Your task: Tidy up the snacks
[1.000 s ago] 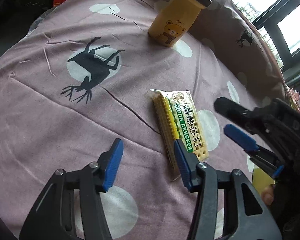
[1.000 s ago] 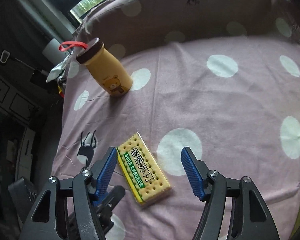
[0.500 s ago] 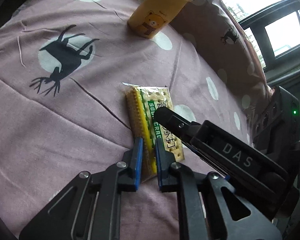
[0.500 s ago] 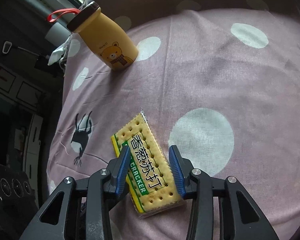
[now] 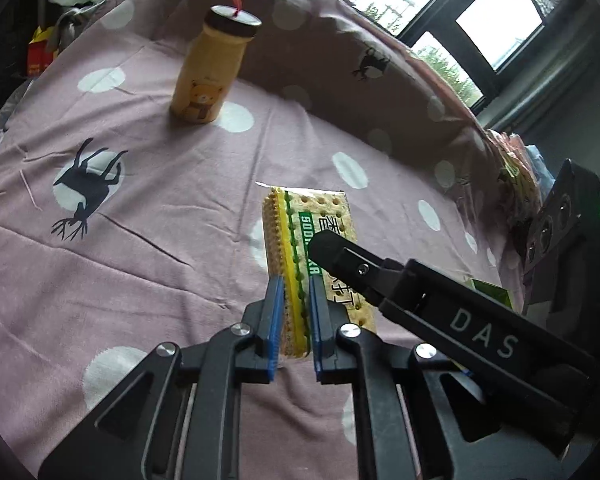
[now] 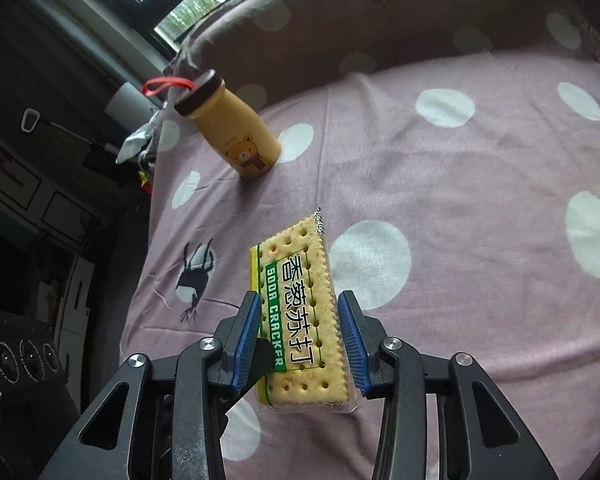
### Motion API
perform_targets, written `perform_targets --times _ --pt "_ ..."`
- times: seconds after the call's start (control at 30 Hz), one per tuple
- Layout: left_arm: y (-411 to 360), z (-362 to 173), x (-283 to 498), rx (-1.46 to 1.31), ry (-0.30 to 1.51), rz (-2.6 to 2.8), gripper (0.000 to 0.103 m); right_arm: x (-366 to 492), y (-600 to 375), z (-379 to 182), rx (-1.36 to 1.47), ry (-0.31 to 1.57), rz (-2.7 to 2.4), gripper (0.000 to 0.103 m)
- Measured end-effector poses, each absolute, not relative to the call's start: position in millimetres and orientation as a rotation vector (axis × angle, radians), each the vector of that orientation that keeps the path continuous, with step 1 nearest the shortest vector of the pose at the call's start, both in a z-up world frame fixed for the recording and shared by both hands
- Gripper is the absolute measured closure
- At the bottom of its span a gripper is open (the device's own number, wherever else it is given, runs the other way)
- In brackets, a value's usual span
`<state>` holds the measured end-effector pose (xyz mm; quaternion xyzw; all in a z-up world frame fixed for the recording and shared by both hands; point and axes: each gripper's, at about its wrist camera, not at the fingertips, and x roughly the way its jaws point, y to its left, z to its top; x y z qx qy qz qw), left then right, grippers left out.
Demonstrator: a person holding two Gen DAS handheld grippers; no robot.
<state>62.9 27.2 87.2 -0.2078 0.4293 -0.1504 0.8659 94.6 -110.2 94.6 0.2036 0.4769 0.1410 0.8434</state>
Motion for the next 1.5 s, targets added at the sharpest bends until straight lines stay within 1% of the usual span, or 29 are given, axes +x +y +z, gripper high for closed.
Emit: perform_targets --times 0.23,0.4,0.6,0.63,0.77,1.07,1.3,1.4,1.43,1.47,1.5 --pt "-22.7 126.6 19.0 -0.295 0.784 -0.444 0.093 38.3 -154.0 134.4 0.484 0.853 0.218 0.060" --pt "-58.7 142.5 -8.7 -0.228 0.745 -0.587 0.093 -11.3 -189.3 155.4 0.518 0.754 0.111 0.060" --pt "-113.7 153.4 -36.9 -0.138 0.708 -0.711 0.092 -60.9 -240.9 170.0 0.582 0.672 0.001 0.060" --pt "-121.8 154.1 -38.9 -0.132 0.706 -0.729 0.090 -66.4 -249.3 171.3 0.593 0.659 -0.017 0.060" --pt "-158.5 154.2 -43.4 -0.101 0.716 -0.793 0.090 -84.5 -283.4 174.1 0.623 0.616 -0.092 0.060" --pt "-227.2 125.5 -34.5 -0.017 0.804 -0.862 0.090 -94.1 -341.4 149.1 0.704 0.668 -0.267 0.059" --pt "-263.2 105.0 -26.5 -0.023 0.923 -0.897 0.089 -104.2 -377.4 129.4 0.776 0.709 -0.353 0.059" --pt "-272.3 106.1 -32.8 0.015 0.927 -0.907 0.080 -108.7 -382.9 128.7 0.770 0.714 -0.385 0.059" --pt "-273.9 108.1 -35.5 0.037 0.918 -0.901 0.068 -110.3 -382.9 129.9 0.764 0.712 -0.391 0.059" --pt "-274.3 110.0 -37.7 0.060 0.904 -0.889 0.052 -111.2 -383.5 131.2 0.756 0.711 -0.400 0.059" --pt "-273.4 112.2 -40.9 0.082 0.883 -0.870 0.043 -113.6 -383.0 134.0 0.746 0.702 -0.411 0.054"
